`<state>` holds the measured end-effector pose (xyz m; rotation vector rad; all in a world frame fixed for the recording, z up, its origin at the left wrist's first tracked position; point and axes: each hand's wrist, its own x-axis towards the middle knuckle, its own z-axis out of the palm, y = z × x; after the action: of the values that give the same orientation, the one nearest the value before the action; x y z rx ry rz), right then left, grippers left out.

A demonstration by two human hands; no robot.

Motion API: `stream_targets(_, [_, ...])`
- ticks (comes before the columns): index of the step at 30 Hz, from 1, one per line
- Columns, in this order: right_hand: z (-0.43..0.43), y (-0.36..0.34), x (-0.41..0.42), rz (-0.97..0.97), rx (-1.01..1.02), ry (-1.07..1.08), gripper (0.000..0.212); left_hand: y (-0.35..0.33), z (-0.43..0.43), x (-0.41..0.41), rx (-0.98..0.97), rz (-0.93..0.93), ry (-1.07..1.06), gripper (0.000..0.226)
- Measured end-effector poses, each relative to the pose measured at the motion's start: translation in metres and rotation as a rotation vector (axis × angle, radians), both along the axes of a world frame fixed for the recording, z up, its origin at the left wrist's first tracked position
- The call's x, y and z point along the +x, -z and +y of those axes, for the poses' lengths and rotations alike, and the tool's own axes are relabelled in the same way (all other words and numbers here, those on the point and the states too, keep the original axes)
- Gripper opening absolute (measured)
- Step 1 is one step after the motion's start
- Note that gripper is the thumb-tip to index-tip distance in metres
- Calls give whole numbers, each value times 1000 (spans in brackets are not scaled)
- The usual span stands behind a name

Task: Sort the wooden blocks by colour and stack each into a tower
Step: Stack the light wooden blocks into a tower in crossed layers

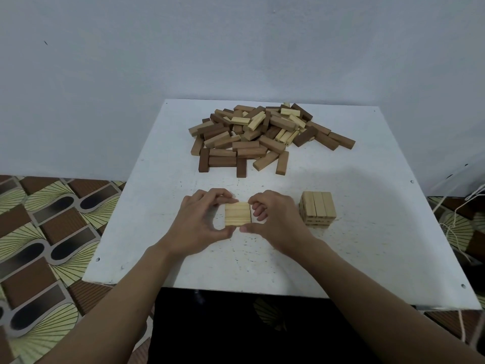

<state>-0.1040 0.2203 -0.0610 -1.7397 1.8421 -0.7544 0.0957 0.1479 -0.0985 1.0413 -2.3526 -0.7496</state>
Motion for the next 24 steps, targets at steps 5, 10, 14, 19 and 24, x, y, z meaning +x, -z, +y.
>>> stream_targets(5, [2, 1, 0, -7, -26, -3, 54, 2, -1, 0, -5, -10, 2, 61])
stream_targets(10, [8, 7, 0, -25, -70, 28, 46, 3, 0, 0, -23, -8, -3, 60])
stream_targets(14, [8, 10, 0, -8, -75, 33, 45, 2, 0, 0, -28, -10, 2, 61])
stream_targets(19, [8, 12, 0, -10, -86, 28, 45, 3, -1, -1, -25, 5, -2, 61])
stream_targets(24, [8, 12, 0, -11, -94, 31, 45, 4, 0, 0, -26, 10, -4, 60])
